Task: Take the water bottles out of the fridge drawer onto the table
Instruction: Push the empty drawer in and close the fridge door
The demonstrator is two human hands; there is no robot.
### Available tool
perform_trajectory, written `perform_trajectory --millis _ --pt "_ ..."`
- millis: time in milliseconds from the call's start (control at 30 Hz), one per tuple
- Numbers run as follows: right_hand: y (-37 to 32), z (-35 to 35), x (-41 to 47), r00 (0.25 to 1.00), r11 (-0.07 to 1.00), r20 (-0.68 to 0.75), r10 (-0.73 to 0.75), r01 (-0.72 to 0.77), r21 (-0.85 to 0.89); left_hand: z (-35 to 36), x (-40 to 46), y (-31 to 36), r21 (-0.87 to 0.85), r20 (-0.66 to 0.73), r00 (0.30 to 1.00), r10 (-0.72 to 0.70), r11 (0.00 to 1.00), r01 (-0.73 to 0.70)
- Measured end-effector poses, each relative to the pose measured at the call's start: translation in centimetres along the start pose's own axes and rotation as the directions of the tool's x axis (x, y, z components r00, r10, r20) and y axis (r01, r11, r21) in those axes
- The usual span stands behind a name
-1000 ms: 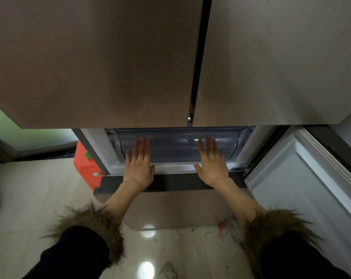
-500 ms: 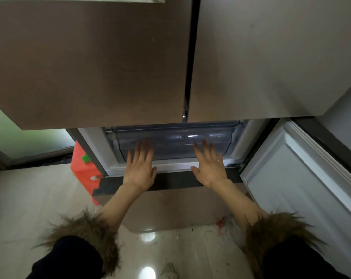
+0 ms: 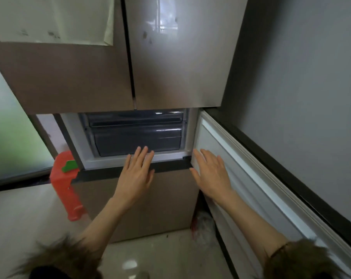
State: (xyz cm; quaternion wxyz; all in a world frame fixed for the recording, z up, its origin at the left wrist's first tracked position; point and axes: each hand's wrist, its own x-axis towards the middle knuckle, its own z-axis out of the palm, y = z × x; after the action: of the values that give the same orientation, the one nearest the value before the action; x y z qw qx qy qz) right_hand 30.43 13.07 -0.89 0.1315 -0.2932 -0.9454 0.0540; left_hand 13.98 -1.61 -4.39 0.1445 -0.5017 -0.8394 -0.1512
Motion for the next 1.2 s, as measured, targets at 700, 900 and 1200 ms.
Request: perform_trajectory --millis 700,900,1200 --pt "8.1 -14.6 -26.1 0.888 0.879 0.103 0.448 -0.416 -0.234 -10.3 -15.3 21.5 -0.246 0.145 0.904 0.402 0.9 -0.36" --pt "3.6 -14.2 -27.2 0.949 0.957 0.137 0.286 -0.289 0.008 -12.3 -18.5 19.5 -0.282 0.225 0.903 0.365 0.912 -0.299" --pt "-4.9 -11.1 -23.9 0.995 0.908 0.082 -0.06 0.021 0.419 -15.7 -21.1 12.9 -0.408 0.207 0.961 0.184 0.909 -0.086"
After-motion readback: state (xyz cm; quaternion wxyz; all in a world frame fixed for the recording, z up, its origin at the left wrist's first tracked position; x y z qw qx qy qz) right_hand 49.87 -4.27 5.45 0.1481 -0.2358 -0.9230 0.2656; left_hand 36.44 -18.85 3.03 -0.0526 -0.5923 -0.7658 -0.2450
